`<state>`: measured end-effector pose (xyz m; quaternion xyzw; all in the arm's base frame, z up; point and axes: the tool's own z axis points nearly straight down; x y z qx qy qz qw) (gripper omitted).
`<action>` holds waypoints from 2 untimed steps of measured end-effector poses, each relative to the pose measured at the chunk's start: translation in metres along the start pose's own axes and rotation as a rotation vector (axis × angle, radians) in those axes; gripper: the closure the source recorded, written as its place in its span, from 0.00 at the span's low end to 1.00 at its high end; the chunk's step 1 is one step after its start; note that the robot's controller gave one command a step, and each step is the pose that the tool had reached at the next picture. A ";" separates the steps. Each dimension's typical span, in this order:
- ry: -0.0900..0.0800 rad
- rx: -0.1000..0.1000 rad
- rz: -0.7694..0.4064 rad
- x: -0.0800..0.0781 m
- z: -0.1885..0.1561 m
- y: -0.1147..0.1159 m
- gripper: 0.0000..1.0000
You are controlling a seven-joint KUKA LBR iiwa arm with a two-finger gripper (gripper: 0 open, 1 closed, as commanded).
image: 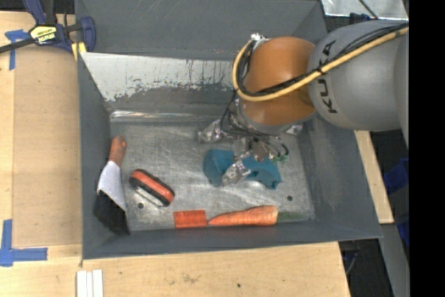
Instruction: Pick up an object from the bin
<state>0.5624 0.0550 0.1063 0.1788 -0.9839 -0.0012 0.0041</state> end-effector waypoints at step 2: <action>-0.011 -0.004 -0.393 -0.011 0.022 -0.026 0.00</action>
Offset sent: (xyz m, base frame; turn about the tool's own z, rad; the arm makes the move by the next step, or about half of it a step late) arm 0.0290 -0.0396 -0.0347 -0.2575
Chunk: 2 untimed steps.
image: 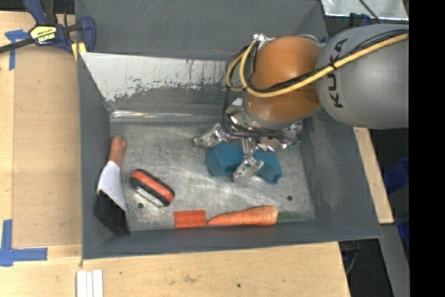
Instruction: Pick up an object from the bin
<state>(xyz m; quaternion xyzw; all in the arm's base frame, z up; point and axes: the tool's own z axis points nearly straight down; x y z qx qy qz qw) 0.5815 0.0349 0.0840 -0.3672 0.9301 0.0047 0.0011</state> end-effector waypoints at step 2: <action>0.004 0.006 -0.119 0.024 -0.015 -0.051 0.00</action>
Offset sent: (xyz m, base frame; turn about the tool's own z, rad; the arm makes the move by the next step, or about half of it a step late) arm 0.0218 -0.0766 0.0184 -0.1996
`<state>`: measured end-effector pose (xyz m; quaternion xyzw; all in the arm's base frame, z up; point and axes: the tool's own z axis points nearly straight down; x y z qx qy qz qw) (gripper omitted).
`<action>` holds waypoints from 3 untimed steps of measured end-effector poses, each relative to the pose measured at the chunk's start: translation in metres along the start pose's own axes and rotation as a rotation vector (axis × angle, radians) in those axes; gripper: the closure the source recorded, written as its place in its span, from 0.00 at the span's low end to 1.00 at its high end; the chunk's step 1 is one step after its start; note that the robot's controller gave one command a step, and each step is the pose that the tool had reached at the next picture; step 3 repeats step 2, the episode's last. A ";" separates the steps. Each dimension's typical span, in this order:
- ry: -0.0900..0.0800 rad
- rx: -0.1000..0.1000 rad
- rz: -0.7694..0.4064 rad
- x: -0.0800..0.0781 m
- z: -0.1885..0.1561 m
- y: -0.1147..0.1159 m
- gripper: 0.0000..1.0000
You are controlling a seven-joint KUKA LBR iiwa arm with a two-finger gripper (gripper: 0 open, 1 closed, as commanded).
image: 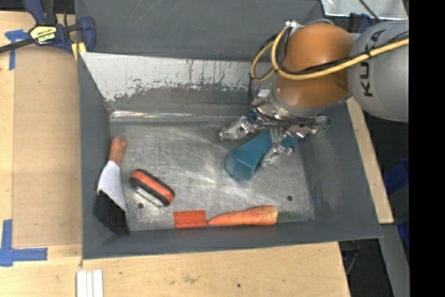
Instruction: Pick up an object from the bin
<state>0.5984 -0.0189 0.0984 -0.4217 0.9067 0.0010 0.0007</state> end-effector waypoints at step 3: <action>0.013 -0.018 0.268 0.008 0.014 -0.040 1.00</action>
Offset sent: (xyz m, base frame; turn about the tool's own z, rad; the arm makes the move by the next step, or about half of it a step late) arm 0.0000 0.0000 0.0000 0.0000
